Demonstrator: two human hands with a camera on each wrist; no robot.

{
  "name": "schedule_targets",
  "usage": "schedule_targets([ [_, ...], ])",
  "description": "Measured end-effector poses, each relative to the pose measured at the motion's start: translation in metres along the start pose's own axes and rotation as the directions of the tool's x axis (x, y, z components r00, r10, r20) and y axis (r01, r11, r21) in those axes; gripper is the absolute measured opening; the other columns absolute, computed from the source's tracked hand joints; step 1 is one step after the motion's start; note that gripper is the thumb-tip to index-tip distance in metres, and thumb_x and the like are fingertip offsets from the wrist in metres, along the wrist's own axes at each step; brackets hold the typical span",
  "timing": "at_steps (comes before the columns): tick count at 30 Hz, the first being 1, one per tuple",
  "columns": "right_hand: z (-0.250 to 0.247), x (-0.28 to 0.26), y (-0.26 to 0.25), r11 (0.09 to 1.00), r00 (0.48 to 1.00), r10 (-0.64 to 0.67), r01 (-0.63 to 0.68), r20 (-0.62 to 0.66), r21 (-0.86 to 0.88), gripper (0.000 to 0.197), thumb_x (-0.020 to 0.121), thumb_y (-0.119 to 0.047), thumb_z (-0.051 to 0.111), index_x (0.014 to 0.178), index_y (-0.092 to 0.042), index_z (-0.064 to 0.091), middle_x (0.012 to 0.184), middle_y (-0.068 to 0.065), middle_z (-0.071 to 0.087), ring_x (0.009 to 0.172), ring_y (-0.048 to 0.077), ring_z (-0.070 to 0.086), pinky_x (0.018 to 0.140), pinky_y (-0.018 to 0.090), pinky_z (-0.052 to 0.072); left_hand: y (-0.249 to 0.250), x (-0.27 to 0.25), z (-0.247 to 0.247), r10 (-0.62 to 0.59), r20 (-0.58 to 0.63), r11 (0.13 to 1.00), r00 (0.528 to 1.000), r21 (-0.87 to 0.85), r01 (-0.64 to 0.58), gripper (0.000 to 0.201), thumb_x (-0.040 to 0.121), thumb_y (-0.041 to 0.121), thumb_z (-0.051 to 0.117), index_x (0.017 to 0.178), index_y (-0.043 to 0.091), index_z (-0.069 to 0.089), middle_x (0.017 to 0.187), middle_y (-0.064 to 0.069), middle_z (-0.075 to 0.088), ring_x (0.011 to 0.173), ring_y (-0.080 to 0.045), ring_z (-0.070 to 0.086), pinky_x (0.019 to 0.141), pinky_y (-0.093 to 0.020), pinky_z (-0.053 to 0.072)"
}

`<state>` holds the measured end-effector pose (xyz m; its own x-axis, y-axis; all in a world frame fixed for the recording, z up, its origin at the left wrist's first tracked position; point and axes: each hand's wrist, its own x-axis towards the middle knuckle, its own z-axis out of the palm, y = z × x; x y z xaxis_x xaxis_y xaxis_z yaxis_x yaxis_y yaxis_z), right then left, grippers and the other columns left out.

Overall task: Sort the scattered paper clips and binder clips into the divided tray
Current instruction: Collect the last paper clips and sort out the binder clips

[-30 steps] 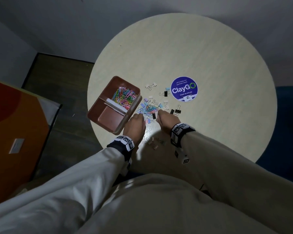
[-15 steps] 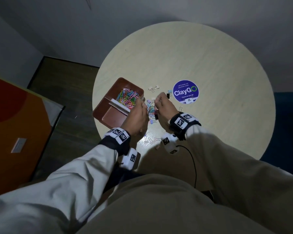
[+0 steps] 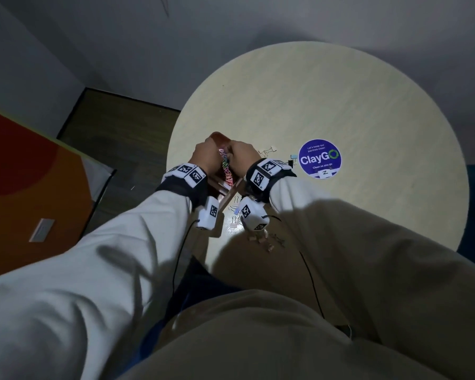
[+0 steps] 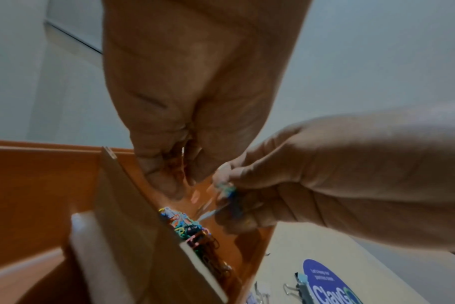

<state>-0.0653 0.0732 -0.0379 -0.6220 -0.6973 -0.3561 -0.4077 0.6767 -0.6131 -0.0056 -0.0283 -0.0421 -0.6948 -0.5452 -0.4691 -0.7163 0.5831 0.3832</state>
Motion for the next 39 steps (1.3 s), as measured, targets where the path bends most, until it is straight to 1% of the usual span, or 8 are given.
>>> schedule_targets([
  [5, -0.003, -0.012, 0.018, 0.998, 0.999, -0.019, 0.021, -0.045, 0.060, 0.032, 0.095, -0.003, 0.048, 0.123, -0.010, 0.062, 0.123, 0.013, 0.066, 0.114, 0.029, 0.060, 0.092, 0.031, 0.044, 0.001, -0.013, 0.004, 0.073, -0.015, 0.997, 0.997, 0.036, -0.073, 0.026, 0.097, 0.004, 0.046, 0.119, -0.001, 0.058, 0.122, -0.023, 0.062, 0.114, -0.039, 0.058, 0.088, -0.039, 0.044],
  [10, 0.006, -0.042, 0.052, 0.973, 0.939, -0.078, 0.145, -0.334, 0.180, 0.018, 0.092, -0.005, 0.044, 0.100, -0.013, 0.059, 0.097, 0.005, 0.062, 0.085, 0.019, 0.059, 0.076, 0.035, 0.050, -0.003, -0.046, 0.027, 0.192, -0.290, 0.977, 0.938, -0.033, -0.210, 0.016, 0.097, 0.006, 0.049, 0.112, 0.005, 0.055, 0.113, -0.015, 0.056, 0.102, -0.030, 0.056, 0.083, -0.040, 0.047],
  [13, 0.026, -0.070, 0.071, 0.992, 0.977, -0.094, 0.107, -0.190, 0.062, 0.014, 0.095, -0.013, 0.041, 0.089, -0.021, 0.050, 0.086, -0.002, 0.057, 0.071, 0.017, 0.056, 0.063, 0.034, 0.049, -0.001, -0.074, 0.042, 0.249, -0.404, 0.946, 0.880, -0.094, -0.310, 0.010, 0.098, 0.006, 0.047, 0.105, 0.006, 0.055, 0.103, -0.009, 0.058, 0.085, -0.020, 0.054, 0.070, -0.034, 0.045],
  [17, 0.059, -0.098, 0.095, 0.966, 0.988, -0.135, 0.148, 0.074, -0.214, 0.006, 0.092, -0.018, 0.047, 0.090, -0.022, 0.050, 0.092, 0.000, 0.052, 0.075, 0.025, 0.057, 0.063, 0.032, 0.043, -0.009, -0.095, 0.077, 0.304, -0.252, 0.939, 0.919, -0.086, -0.334, 0.010, 0.100, 0.014, 0.043, 0.092, 0.014, 0.050, 0.078, -0.004, 0.060, 0.069, -0.024, 0.059, 0.064, -0.043, 0.053],
  [20, 0.073, -0.109, 0.115, 0.932, 0.975, -0.095, 0.158, 0.200, -0.327, 0.018, 0.090, -0.017, 0.053, 0.107, -0.019, 0.054, 0.110, 0.007, 0.052, 0.090, 0.031, 0.058, 0.066, 0.033, 0.040, -0.019, -0.105, 0.101, 0.318, -0.125, 0.948, 0.940, 0.067, -0.312, 0.013, 0.096, 0.014, 0.047, 0.086, 0.018, 0.054, 0.081, -0.004, 0.060, 0.069, -0.024, 0.060, 0.066, -0.043, 0.055],
  [24, 0.074, -0.125, 0.132, 0.923, 0.974, -0.083, 0.154, 0.209, -0.352, 0.020, 0.090, -0.012, 0.053, 0.110, -0.017, 0.052, 0.111, 0.010, 0.050, 0.087, 0.034, 0.058, 0.068, 0.038, 0.047, -0.033, -0.111, 0.125, 0.337, -0.032, 0.917, 0.941, 0.238, -0.320, 0.018, 0.095, 0.013, 0.051, 0.103, 0.019, 0.066, 0.102, -0.007, 0.062, 0.084, -0.028, 0.065, 0.071, -0.039, 0.056],
  [30, 0.068, -0.134, 0.152, 0.902, 0.980, -0.091, 0.156, 0.176, -0.404, 0.015, 0.097, -0.022, 0.041, 0.093, -0.014, 0.053, 0.095, 0.008, 0.051, 0.078, 0.032, 0.057, 0.064, 0.038, 0.048, -0.041, -0.110, 0.135, 0.321, -0.043, 0.919, 0.946, 0.254, -0.301, 0.014, 0.097, 0.016, 0.049, 0.100, 0.015, 0.063, 0.097, -0.007, 0.062, 0.079, -0.027, 0.063, 0.067, -0.036, 0.055],
  [39, 0.046, -0.106, 0.127, 0.926, 0.990, -0.122, 0.140, 0.074, -0.350, 0.007, 0.094, -0.021, 0.046, 0.094, -0.016, 0.051, 0.101, 0.007, 0.054, 0.083, 0.030, 0.057, 0.066, 0.037, 0.047, -0.028, -0.091, 0.143, 0.325, -0.031, 0.899, 0.945, 0.321, -0.298, 0.022, 0.091, 0.008, 0.059, 0.111, 0.018, 0.056, 0.105, -0.007, 0.057, 0.085, -0.027, 0.063, 0.063, -0.038, 0.055],
])
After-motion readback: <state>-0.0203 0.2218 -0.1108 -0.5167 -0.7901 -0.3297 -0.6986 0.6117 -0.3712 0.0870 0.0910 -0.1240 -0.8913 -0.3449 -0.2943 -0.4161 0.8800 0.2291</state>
